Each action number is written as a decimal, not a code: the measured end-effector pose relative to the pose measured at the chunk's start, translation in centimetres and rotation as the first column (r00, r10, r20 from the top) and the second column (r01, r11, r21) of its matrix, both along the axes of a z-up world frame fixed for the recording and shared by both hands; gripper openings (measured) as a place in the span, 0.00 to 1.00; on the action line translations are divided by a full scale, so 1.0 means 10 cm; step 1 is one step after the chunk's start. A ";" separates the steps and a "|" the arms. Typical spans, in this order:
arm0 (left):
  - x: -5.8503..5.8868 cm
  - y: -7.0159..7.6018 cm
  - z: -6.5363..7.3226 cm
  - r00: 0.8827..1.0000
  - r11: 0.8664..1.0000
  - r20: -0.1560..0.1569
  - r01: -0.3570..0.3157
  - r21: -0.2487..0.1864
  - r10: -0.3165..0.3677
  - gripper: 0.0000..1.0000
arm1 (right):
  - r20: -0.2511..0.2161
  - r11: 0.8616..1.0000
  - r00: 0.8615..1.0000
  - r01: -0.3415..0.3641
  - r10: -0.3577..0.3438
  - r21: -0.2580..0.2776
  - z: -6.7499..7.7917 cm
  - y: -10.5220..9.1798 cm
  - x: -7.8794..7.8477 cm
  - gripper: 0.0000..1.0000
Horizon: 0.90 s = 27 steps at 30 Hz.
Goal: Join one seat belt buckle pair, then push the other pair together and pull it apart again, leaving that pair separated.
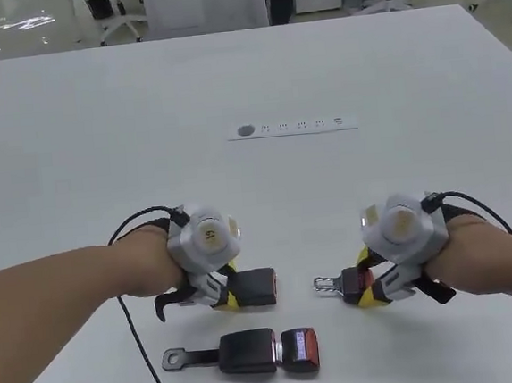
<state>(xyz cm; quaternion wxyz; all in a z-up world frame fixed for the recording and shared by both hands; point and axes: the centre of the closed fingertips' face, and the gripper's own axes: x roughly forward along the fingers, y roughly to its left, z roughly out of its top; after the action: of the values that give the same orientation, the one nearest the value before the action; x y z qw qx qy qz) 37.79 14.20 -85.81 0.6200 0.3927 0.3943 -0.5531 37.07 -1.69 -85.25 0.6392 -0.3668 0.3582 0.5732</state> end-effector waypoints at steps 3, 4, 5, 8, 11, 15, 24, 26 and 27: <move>0.00 0.00 0.00 1.000 1.000 -0.003 0.001 0.001 -0.001 0.31 | 0.003 1.000 1.000 -0.011 0.011 -0.002 0.00 0.10 0.02 0.31; 0.00 0.00 0.00 1.000 1.000 -0.001 0.001 0.003 -0.001 0.31 | 0.004 1.000 1.000 -0.015 0.015 -0.003 0.00 0.13 0.02 0.31; -0.01 0.00 0.00 1.000 1.000 -0.001 0.002 0.004 -0.002 0.31 | 0.006 1.000 1.000 -0.023 0.023 -0.006 0.00 0.18 0.03 0.31; -0.01 0.00 0.00 1.000 1.000 -0.001 0.004 0.006 -0.004 0.31 | 0.008 0.999 0.999 -0.042 0.042 -0.012 0.00 0.26 0.02 0.31; 0.00 0.00 -0.01 1.000 1.000 -0.001 0.005 0.007 -0.005 0.31 | 0.011 0.999 0.999 -0.052 0.052 -0.017 0.00 0.33 0.02 0.31; 0.00 0.00 -0.01 1.000 1.000 0.000 0.011 0.011 -0.011 0.31 | 0.014 0.998 0.998 -0.058 0.059 -0.023 0.00 0.40 0.05 0.31; 0.00 0.00 -0.01 1.000 1.000 0.000 0.017 0.020 -0.017 0.31 | 0.012 0.996 0.997 -0.079 0.079 -0.036 0.00 0.48 0.05 0.31; 0.00 0.00 -0.01 1.000 1.000 0.000 0.017 0.021 -0.017 0.31 | 0.011 0.996 0.997 -0.080 0.081 -0.033 0.00 0.49 0.05 0.31; 0.00 -0.01 0.00 1.000 1.000 0.000 0.018 0.021 -0.018 0.31 | 0.011 0.996 0.997 -0.082 0.082 -0.032 0.00 0.50 0.05 0.31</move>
<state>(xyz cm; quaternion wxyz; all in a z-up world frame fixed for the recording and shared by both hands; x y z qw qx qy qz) 37.76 14.12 -85.83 0.6109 0.4026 0.3968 -0.5543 37.54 3.32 -85.22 0.6114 -0.3947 0.3482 0.5909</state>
